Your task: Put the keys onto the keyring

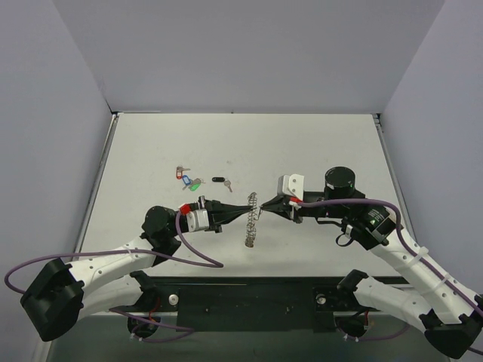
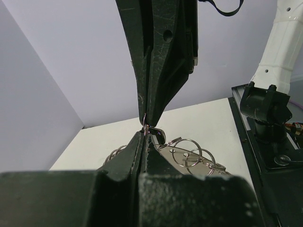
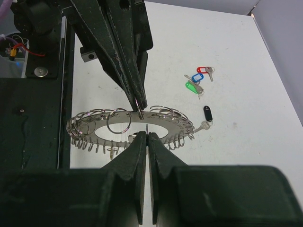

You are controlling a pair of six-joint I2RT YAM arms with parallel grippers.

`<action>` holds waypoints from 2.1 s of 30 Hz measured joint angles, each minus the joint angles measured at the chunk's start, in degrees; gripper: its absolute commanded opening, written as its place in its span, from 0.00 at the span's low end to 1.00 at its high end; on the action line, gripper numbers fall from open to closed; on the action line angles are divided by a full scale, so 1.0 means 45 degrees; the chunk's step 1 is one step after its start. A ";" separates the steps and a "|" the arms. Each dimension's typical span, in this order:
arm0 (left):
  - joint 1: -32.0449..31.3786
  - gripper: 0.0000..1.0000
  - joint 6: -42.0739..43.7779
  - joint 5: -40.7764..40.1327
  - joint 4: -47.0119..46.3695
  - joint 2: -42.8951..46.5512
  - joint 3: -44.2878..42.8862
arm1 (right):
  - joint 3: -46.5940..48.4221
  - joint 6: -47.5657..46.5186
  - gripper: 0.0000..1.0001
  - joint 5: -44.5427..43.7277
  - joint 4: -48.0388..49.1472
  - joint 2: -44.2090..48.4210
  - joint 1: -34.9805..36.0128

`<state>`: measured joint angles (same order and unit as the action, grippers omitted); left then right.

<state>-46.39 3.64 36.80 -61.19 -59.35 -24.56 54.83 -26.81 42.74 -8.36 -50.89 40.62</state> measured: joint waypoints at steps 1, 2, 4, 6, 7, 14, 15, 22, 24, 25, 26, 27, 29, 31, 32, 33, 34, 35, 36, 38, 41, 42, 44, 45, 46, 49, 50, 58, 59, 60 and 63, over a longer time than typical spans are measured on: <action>0.0010 0.00 0.0000 -0.0034 0.0000 0.0000 0.0010 | 0.0000 0.0000 0.00 0.0049 0.0005 0.0000 -0.0044; 0.0015 0.00 0.0000 -0.0049 0.0000 0.0000 0.0015 | 0.0000 0.0000 0.00 0.0087 -0.0005 0.0000 -0.0053; 0.0024 0.00 -0.0005 -0.0087 -0.0015 0.0000 0.0024 | 0.0000 0.0000 0.00 0.0185 -0.0005 0.0000 -0.0107; 0.0034 0.00 -0.0005 -0.0097 -0.0044 0.0000 0.0024 | 0.0000 -0.0005 0.00 0.0282 -0.0005 0.0000 -0.0107; 0.0049 0.00 -0.0005 -0.0097 -0.0063 0.0000 0.0024 | 0.0000 -0.0005 0.00 0.0321 0.0000 0.0000 -0.0107; 0.0083 0.00 -0.0049 -0.0097 -0.0126 -0.0024 0.0024 | 0.0000 0.0000 0.00 0.0515 0.0000 -0.0097 -0.0107; 0.0083 0.00 -0.0053 -0.0097 -0.0155 -0.0034 0.0024 | 0.0000 0.0000 0.00 0.0534 0.0000 -0.0121 -0.0107; 0.0083 0.00 -0.0097 -0.0087 -0.0175 -0.0078 0.0024 | 0.0005 0.0000 0.00 0.0602 0.0015 -0.0243 -0.0107; 0.0083 0.00 -0.0102 -0.0087 -0.0175 -0.0092 0.0024 | 0.0005 0.0000 0.00 0.0607 0.0015 -0.0282 -0.0107; 0.0083 0.00 -0.0102 -0.0083 -0.0180 -0.0097 0.0024 | 0.0005 0.0000 0.00 0.0607 0.0024 -0.0291 -0.0107; 0.0083 0.00 -0.0107 -0.0083 -0.0175 -0.0102 0.0024 | 0.0005 0.0000 0.00 0.0607 0.0029 -0.0311 -0.0107; 0.0083 0.00 -0.0107 -0.0078 -0.0175 -0.0107 0.0024 | 0.0005 0.0000 0.00 0.0607 0.0053 -0.0316 -0.0107; 0.0083 0.00 -0.0107 -0.0073 -0.0175 -0.0107 0.0024 | 0.0005 0.0000 0.00 0.0607 0.0083 -0.0321 -0.0107; 0.0083 0.00 -0.0107 -0.0073 -0.0175 -0.0107 0.0024 | 0.0005 0.0005 0.00 0.0607 0.0097 -0.0321 -0.0107; 0.0083 0.00 -0.0112 -0.0073 -0.0175 -0.0107 0.0024 | 0.0005 0.0005 0.00 0.0607 0.0097 -0.0321 -0.0121; 0.0083 0.00 -0.0112 -0.0073 -0.0180 -0.0107 0.0024 | 0.0005 0.0005 0.00 0.0602 0.0097 -0.0321 -0.0126; 0.0083 0.00 -0.0112 -0.0073 -0.0180 -0.0112 0.0024 | 0.0005 0.0005 0.00 0.0607 0.0097 -0.0321 -0.0126; 0.0083 0.00 -0.0112 -0.0073 -0.0175 -0.0112 0.0024 | 0.0005 0.0005 0.00 0.0607 0.0097 -0.0325 -0.0126; 0.0083 0.00 -0.0112 -0.0073 -0.0180 -0.0112 0.0024 | 0.0005 0.0005 0.00 0.0607 0.0097 -0.0321 -0.0126; 0.0083 0.00 -0.0112 -0.0073 -0.0180 -0.0112 0.0024 | 0.0005 0.0005 0.00 0.0602 0.0097 -0.0321 -0.0126; 0.0083 0.00 -0.0112 -0.0068 -0.0175 -0.0117 0.0024 | 0.0005 0.0005 0.00 0.0602 0.0097 -0.0321 -0.0126; 0.0083 0.00 -0.0112 -0.0068 -0.0180 -0.0121 0.0024 | 0.0005 0.0005 0.00 0.0602 0.0097 -0.0321 -0.0131; 0.0083 0.00 -0.0112 -0.0068 -0.0180 -0.0136 0.0024 | 0.0005 0.0010 0.00 0.0602 0.0097 -0.0321 -0.0126; 0.0083 0.00 -0.0107 -0.0068 -0.0180 -0.0141 0.0024 | 0.0005 0.0010 0.00 0.0607 0.0097 -0.0321 -0.0131; 0.0083 0.00 -0.0112 -0.0063 -0.0175 -0.0141 0.0024 | 0.0005 0.0010 0.00 0.0607 0.0097 -0.0321 -0.0131; 0.0083 0.00 -0.0112 -0.0044 -0.0175 -0.0151 0.0024 | 0.0005 0.0024 0.00 0.0607 0.0097 -0.0321 -0.0131; 0.0083 0.00 -0.0107 -0.0019 -0.0175 -0.0155 0.0024 | 0.0005 0.0049 0.00 0.0607 0.0097 -0.0321 -0.0131; 0.0083 0.00 -0.0107 0.0029 -0.0175 -0.0160 0.0024 | 0.0005 0.0155 0.00 0.0607 0.0097 -0.0321 -0.0141; 0.0083 0.00 -0.0107 0.0029 -0.0175 -0.0160 0.0024 | 0.0005 0.0160 0.00 0.0612 0.0097 -0.0321 -0.0189; 0.0083 0.00 -0.0107 0.0029 -0.0180 -0.0160 0.0024 | 0.0005 0.0185 0.00 0.0617 0.0097 -0.0321 -0.0199; 0.0083 0.00 -0.0102 0.0024 -0.0175 -0.0160 0.0024 | 0.0005 0.0204 0.00 0.0617 0.0092 -0.0321 -0.0209</action>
<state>-46.02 3.18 36.91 -61.98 -60.07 -24.45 54.85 -25.89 45.52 -7.94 -52.34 39.68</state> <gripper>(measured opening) 0.020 0.005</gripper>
